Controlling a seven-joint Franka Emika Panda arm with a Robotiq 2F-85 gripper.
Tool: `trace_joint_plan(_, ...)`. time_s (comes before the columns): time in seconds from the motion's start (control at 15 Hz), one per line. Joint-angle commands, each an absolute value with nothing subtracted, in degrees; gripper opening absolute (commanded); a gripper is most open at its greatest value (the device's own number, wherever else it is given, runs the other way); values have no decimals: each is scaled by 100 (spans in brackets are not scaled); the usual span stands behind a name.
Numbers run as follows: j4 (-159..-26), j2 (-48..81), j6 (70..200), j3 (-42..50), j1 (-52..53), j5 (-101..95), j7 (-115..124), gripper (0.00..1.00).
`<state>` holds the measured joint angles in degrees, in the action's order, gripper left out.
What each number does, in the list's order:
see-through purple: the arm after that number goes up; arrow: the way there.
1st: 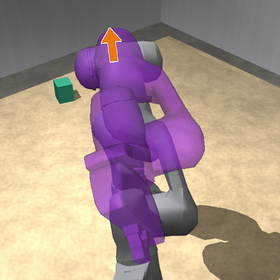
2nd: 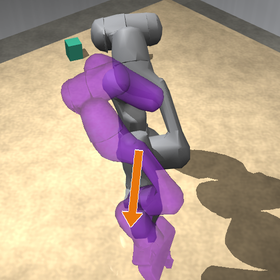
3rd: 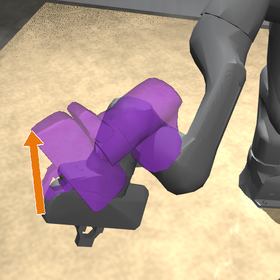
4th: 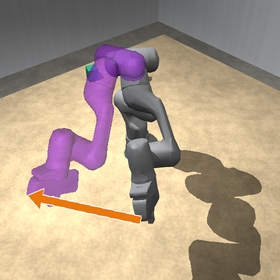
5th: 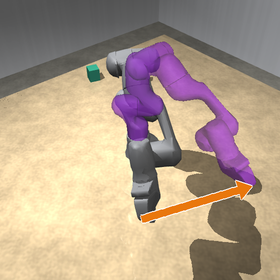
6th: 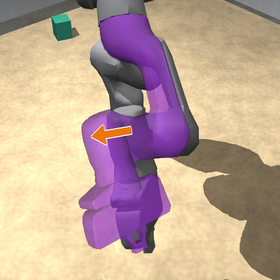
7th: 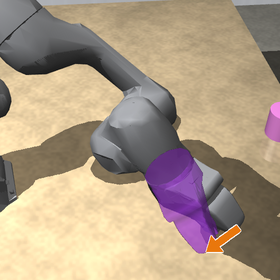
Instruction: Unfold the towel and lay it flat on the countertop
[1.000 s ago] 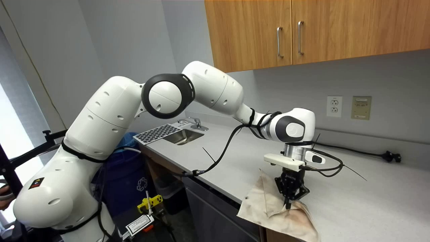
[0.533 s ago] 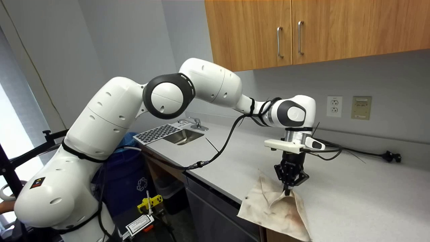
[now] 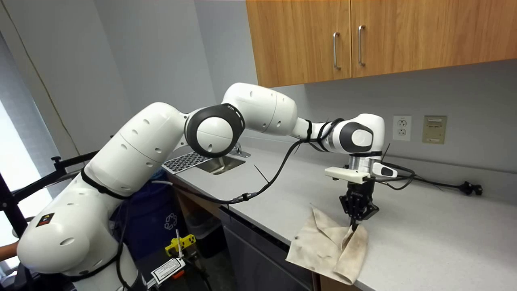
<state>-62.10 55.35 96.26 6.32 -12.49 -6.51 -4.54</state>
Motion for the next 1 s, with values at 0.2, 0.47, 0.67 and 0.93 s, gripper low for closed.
trace_joint_plan(0.2,-5063,6226,9731,813,-1181,-489,923,36)
trace_joint_plan(0.47,-4939,6302,10033,769,-1220,-535,1833,67)
trace_joint_plan(0.67,-5133,6202,9955,765,-1179,-621,2156,89)
trace_joint_plan(0.93,-5776,5829,9642,740,-1118,-771,1985,100)
